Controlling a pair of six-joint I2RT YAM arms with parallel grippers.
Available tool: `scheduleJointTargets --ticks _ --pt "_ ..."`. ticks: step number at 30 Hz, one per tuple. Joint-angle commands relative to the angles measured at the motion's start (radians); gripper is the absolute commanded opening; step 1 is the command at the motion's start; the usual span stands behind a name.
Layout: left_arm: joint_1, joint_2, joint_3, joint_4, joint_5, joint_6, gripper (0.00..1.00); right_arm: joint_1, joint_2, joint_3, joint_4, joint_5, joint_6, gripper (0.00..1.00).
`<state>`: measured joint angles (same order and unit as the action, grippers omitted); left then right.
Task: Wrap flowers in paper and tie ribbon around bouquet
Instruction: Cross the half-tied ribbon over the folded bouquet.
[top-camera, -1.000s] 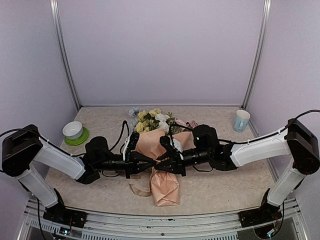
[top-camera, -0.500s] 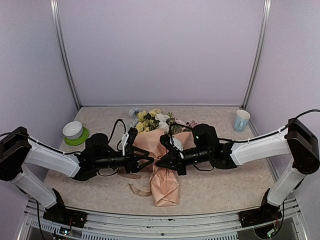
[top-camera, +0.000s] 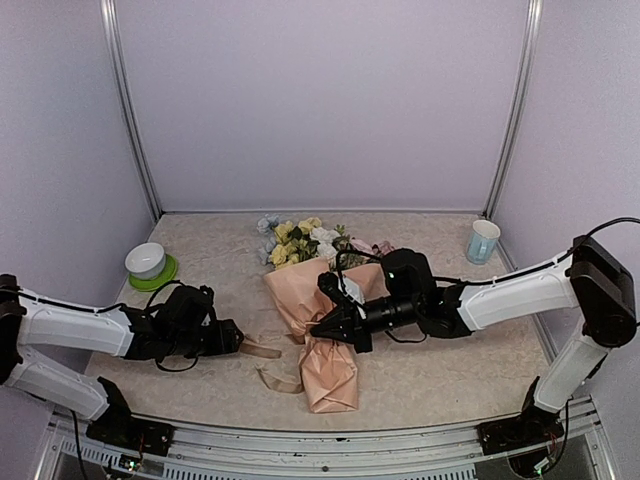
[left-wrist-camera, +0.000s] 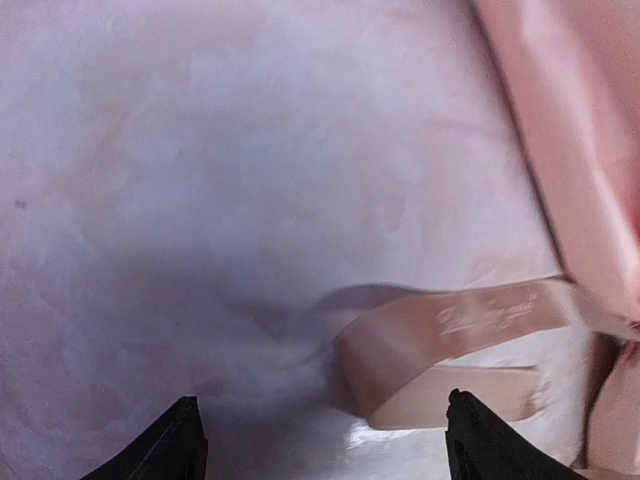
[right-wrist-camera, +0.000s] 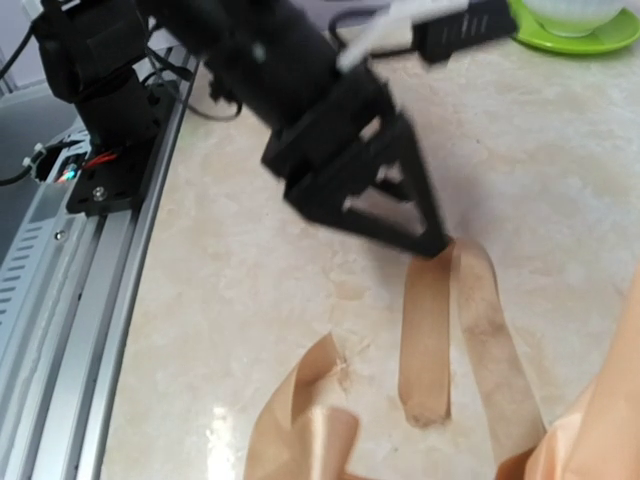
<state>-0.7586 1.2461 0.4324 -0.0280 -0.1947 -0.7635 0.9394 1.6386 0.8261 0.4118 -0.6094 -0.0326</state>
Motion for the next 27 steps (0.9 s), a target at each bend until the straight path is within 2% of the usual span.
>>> scheduleJointTargets --ticks 1,6,8,13,15,18,22,27 --pt "0.01 0.075 -0.016 0.003 0.064 -0.046 0.79 -0.006 0.014 0.029 -0.004 -0.018 0.001 0.0" --pt "0.019 0.132 -0.033 0.055 0.037 -0.013 0.68 -0.008 -0.002 0.017 0.005 -0.012 0.005 0.0" --pt "0.027 0.15 -0.031 0.078 0.01 0.009 0.58 -0.009 -0.005 0.013 0.013 -0.012 0.008 0.0" --pt "0.026 0.197 -0.003 0.123 0.065 0.071 0.14 -0.009 -0.009 0.02 0.0 -0.009 0.011 0.0" --pt "0.023 0.191 -0.004 0.144 0.093 0.095 0.0 -0.011 -0.008 0.02 0.004 -0.007 0.017 0.0" --pt "0.013 0.124 -0.018 0.158 0.131 0.129 0.0 -0.019 -0.007 0.023 0.01 -0.016 0.039 0.0" --pt "-0.056 -0.056 -0.027 0.156 0.195 0.236 0.0 -0.036 -0.01 0.037 0.024 -0.026 0.082 0.0" --pt "-0.19 -0.137 0.113 -0.014 0.351 0.415 0.0 -0.072 0.019 0.097 0.005 -0.028 0.154 0.0"
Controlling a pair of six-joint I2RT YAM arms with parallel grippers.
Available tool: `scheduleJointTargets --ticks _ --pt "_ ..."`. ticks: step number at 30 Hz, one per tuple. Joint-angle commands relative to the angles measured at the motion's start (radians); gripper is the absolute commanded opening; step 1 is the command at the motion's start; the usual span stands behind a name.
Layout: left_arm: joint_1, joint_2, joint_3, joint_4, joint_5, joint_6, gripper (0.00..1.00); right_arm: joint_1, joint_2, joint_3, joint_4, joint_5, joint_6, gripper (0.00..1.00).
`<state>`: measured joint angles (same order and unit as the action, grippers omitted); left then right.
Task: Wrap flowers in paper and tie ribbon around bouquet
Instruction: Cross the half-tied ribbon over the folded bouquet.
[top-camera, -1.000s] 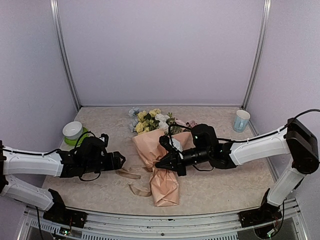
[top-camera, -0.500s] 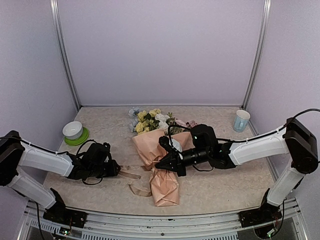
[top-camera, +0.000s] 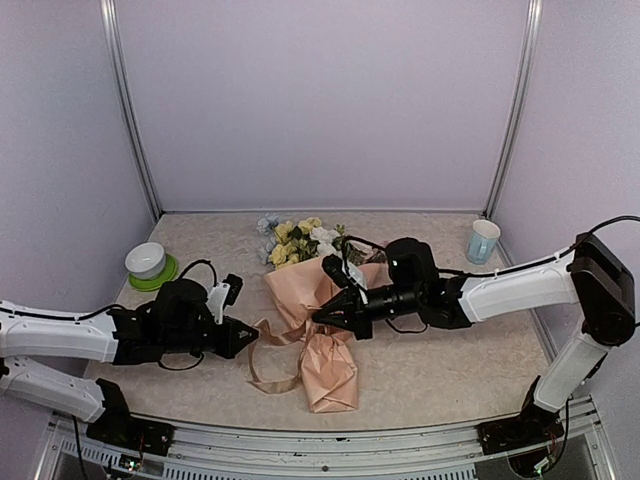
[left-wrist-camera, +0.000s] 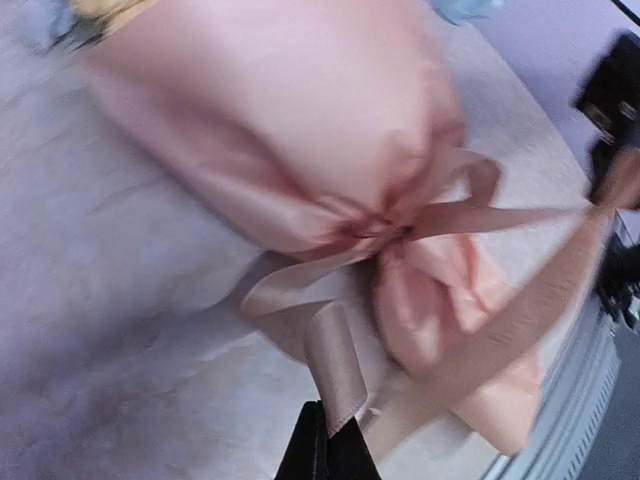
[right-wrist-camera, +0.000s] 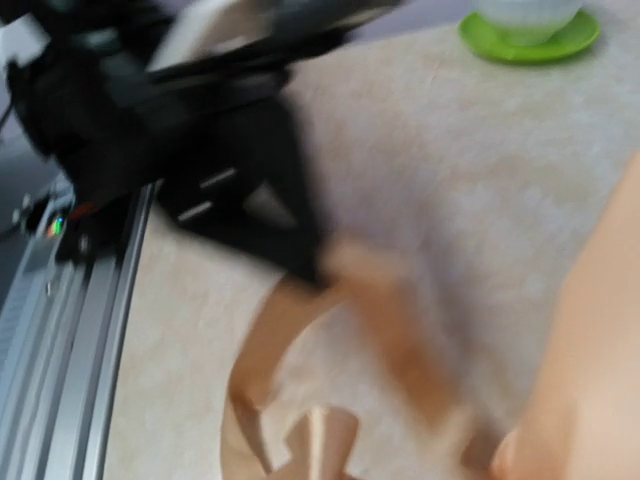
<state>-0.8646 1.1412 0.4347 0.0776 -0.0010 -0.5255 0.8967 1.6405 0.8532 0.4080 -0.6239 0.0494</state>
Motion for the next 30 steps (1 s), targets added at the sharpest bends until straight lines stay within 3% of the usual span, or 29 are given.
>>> scheduleJointTargets --ticks 1,4,15,22,25,28,30 --pt "-0.106 -0.018 0.138 -0.145 0.206 0.206 0.0 -0.036 0.027 0.084 -0.001 -0.019 0.082 0.0" --pt "-0.171 0.082 0.232 -0.182 0.3 0.293 0.0 -0.044 0.057 0.115 -0.023 -0.027 0.099 0.0" --pt "-0.299 0.478 0.728 -0.051 0.374 0.576 0.0 -0.055 0.109 0.134 -0.018 -0.041 0.148 0.0" --pt "-0.318 0.614 0.793 -0.056 0.346 0.627 0.02 -0.059 0.109 0.13 -0.041 -0.041 0.132 0.0" --pt "-0.322 0.631 0.775 -0.057 0.259 0.652 0.25 -0.059 0.108 0.129 -0.053 -0.047 0.123 0.0" --pt "-0.334 0.627 0.772 -0.055 0.167 0.676 0.58 -0.062 0.107 0.127 -0.061 -0.045 0.118 0.0" --pt "-0.345 0.607 0.766 -0.055 0.133 0.707 0.68 -0.061 0.103 0.125 -0.063 -0.043 0.116 0.0"
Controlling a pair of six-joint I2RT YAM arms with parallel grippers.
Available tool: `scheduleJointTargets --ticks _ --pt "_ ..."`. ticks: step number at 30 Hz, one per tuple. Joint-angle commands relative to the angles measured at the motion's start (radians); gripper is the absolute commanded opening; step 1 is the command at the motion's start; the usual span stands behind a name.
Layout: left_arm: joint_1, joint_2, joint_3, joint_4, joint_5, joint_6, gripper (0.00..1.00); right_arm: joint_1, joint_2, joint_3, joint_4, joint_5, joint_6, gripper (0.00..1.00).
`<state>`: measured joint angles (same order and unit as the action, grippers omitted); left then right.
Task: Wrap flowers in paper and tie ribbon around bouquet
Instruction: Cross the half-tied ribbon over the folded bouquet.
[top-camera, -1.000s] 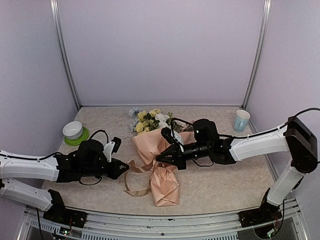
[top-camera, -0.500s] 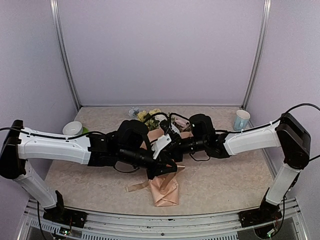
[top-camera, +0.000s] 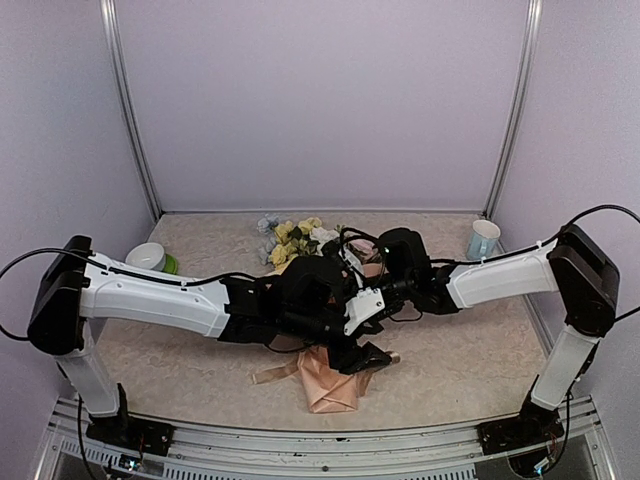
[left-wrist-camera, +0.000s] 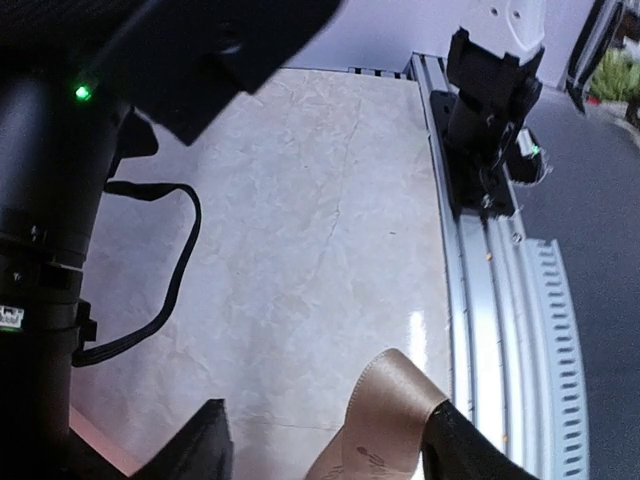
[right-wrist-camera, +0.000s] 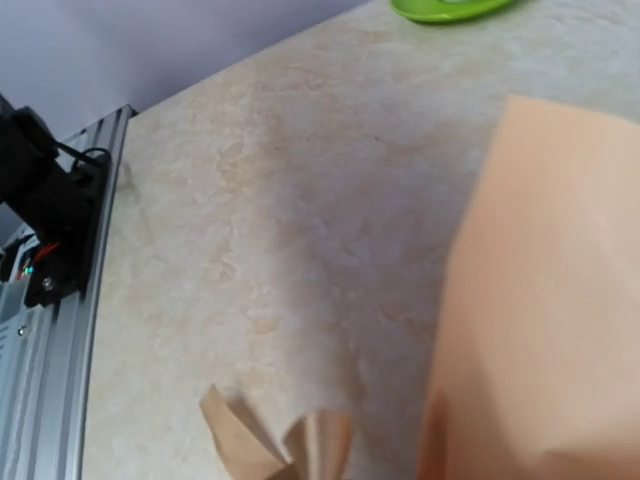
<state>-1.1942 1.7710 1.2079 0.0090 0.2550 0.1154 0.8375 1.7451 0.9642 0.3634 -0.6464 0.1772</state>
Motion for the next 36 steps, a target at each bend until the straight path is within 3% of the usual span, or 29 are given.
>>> scheduleJointTargets --ticks 1,4,8,11,14,17,19,25,31,36 --pt "-0.02 -0.032 -0.018 0.016 -0.137 0.086 0.73 -0.002 -0.005 0.012 -0.017 -0.019 -0.014 0.0" --pt "-0.029 -0.064 -0.042 0.019 -0.164 0.129 0.84 -0.003 -0.01 0.012 -0.021 -0.021 -0.02 0.0" --pt "-0.023 -0.138 -0.102 0.05 -0.2 0.125 0.86 -0.004 -0.01 0.018 -0.036 -0.016 -0.028 0.0" --pt "0.022 -0.243 -0.213 0.157 -0.129 0.054 0.84 -0.003 -0.009 0.018 -0.032 -0.019 -0.022 0.0" --pt "0.11 -0.364 -0.361 0.311 -0.043 -0.08 0.78 -0.003 -0.003 0.025 -0.028 -0.019 -0.007 0.0" --pt "0.23 -0.448 -0.505 0.432 -0.079 -0.247 0.62 0.004 0.005 0.038 -0.024 0.001 0.021 0.0" --pt "0.301 -0.475 -0.583 0.468 -0.096 -0.348 0.59 0.02 0.01 0.049 -0.021 0.026 0.029 0.0" --pt "0.408 -0.504 -0.791 0.64 -0.035 -0.464 0.74 0.09 0.069 0.119 -0.056 0.089 0.036 0.02" --pt "0.457 -0.448 -0.87 0.762 0.039 -0.545 0.72 0.145 0.163 0.222 -0.14 0.129 0.018 0.06" --pt "0.436 -0.43 -0.919 0.837 0.124 -0.513 0.72 0.147 0.176 0.226 -0.147 0.148 0.038 0.07"
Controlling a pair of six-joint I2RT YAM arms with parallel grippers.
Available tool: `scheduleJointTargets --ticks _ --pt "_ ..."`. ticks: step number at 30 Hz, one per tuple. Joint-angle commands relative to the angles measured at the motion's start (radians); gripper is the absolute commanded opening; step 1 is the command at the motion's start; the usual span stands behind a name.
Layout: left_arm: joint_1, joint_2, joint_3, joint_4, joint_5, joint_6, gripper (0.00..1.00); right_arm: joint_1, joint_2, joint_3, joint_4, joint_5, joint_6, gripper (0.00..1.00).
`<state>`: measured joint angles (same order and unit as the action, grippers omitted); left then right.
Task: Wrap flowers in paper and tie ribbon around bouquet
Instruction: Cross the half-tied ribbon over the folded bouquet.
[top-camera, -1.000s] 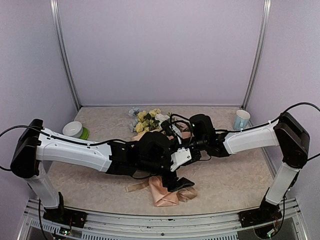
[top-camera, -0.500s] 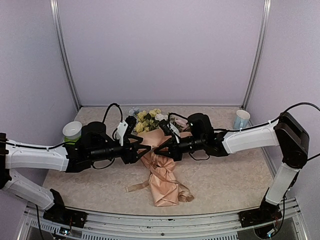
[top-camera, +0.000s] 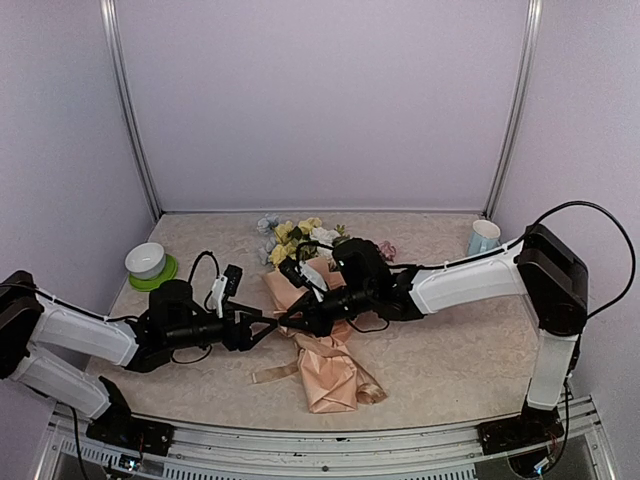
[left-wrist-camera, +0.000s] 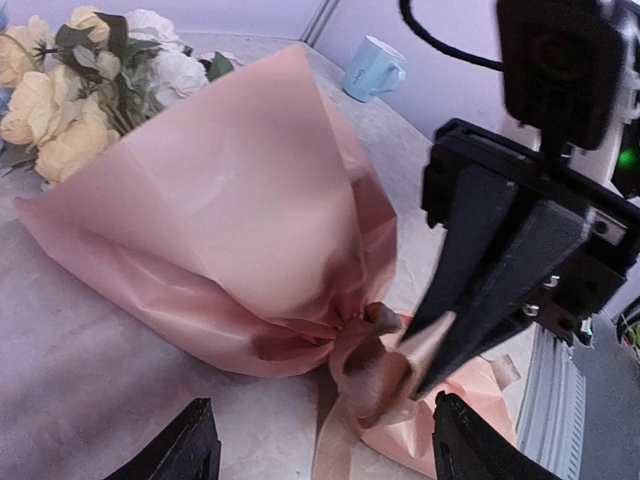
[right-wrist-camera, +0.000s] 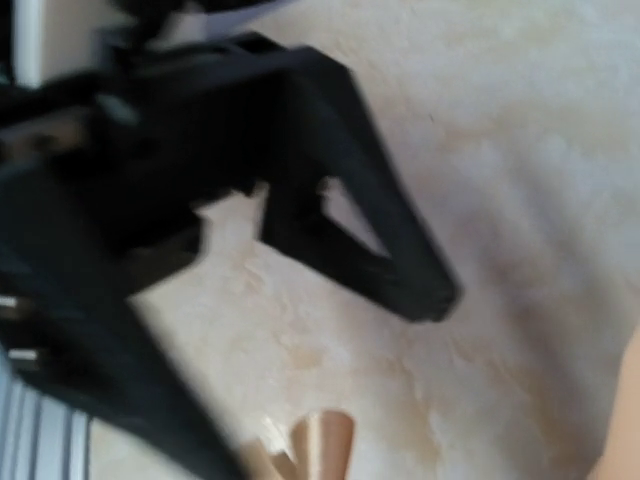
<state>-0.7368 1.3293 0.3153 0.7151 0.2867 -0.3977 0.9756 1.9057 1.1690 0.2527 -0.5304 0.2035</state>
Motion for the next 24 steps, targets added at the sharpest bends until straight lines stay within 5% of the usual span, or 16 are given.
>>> scheduleJointTargets --ticks 1,12,16,19,24 --pt "-0.036 0.015 -0.031 0.124 0.081 0.023 0.73 0.009 0.014 0.02 -0.034 0.033 0.013 0.07" --pt "-0.043 0.079 0.004 0.172 0.04 0.126 0.6 0.008 -0.008 0.001 -0.012 -0.034 -0.034 0.05" --pt "-0.018 0.067 -0.036 0.308 0.168 0.109 0.4 0.009 -0.04 -0.045 -0.01 -0.076 -0.135 0.0" --pt "-0.035 0.07 -0.028 0.254 0.244 0.181 0.46 0.008 -0.079 -0.102 0.065 -0.117 -0.197 0.0" --pt "-0.075 -0.032 -0.068 0.128 0.17 0.403 0.53 0.007 -0.121 -0.141 0.059 -0.178 -0.39 0.0"
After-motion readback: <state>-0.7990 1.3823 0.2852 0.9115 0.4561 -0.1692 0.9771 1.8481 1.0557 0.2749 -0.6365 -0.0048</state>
